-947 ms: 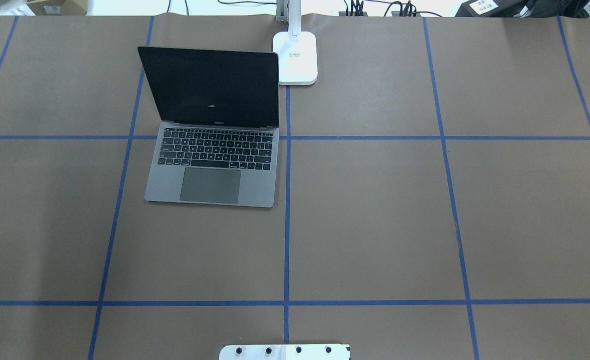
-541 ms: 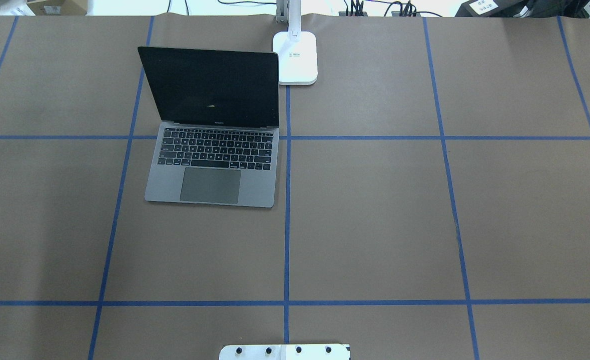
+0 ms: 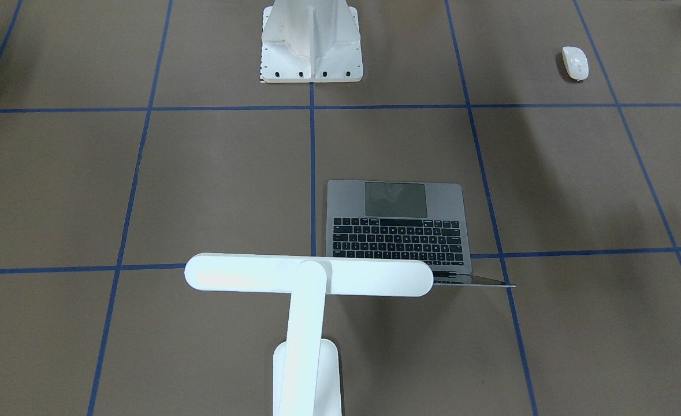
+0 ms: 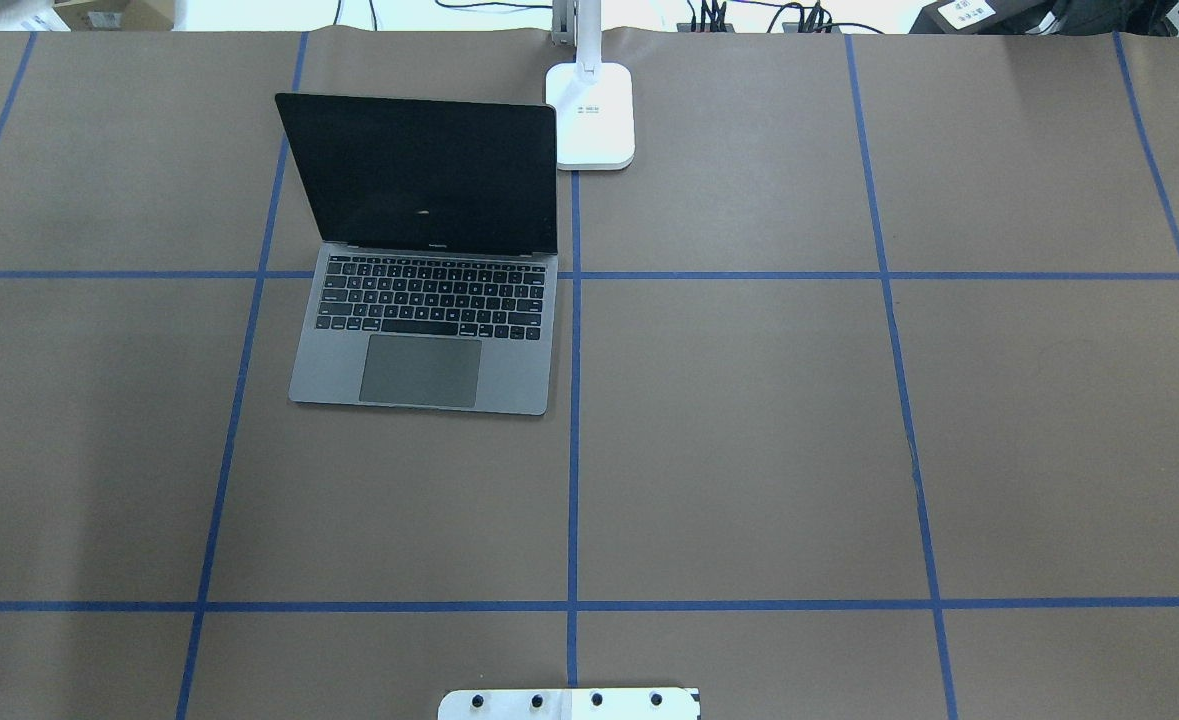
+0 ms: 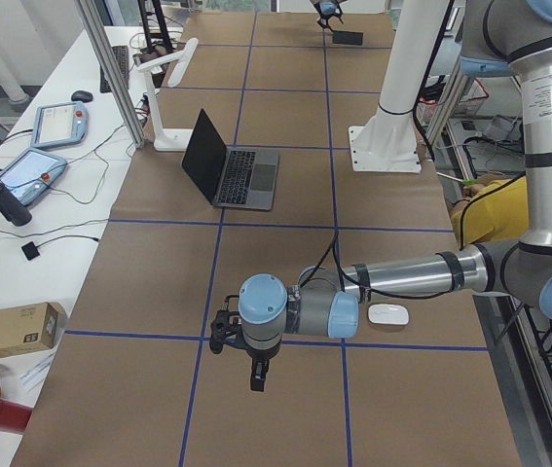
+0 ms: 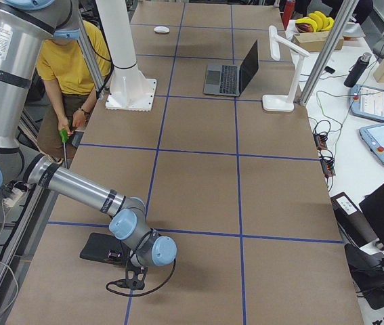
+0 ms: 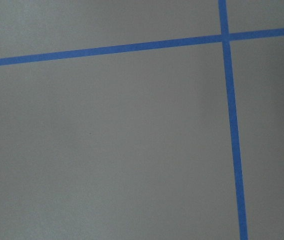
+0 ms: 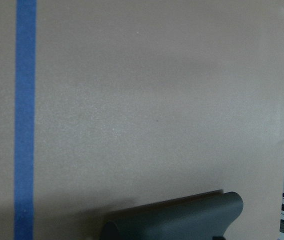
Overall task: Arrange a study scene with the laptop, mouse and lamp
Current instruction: 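Grasp the dark grey mouse pad with the right gripper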
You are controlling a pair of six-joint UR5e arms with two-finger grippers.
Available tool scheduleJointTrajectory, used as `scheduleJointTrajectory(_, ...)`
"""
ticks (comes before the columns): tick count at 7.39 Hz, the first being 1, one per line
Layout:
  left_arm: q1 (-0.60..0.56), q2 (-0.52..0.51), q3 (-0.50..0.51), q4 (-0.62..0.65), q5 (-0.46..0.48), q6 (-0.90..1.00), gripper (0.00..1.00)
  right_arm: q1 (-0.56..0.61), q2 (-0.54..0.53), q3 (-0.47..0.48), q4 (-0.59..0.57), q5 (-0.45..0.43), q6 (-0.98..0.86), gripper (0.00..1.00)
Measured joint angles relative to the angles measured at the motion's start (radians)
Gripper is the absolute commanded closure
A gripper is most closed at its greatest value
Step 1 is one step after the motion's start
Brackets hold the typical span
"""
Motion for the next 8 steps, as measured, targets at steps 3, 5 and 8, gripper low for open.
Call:
scheduleJointTrajectory(3,0.000,0.000,0.000,0.000,-0.001,0.010,0.00,-0.009,0.003,-0.001,-0.001,0.007,0.018,0.29)
scheduleJointTrajectory(5,0.000,0.000,0.000,0.000,-0.001,0.015,0.00,-0.014,0.010,-0.002,-0.002,0.008,0.036,0.30)
scheduleJointTrajectory(8,0.000,0.000,0.000,0.000,-0.002,0.015,0.00,-0.029,0.008,-0.012,-0.002,0.005,0.033,0.31)
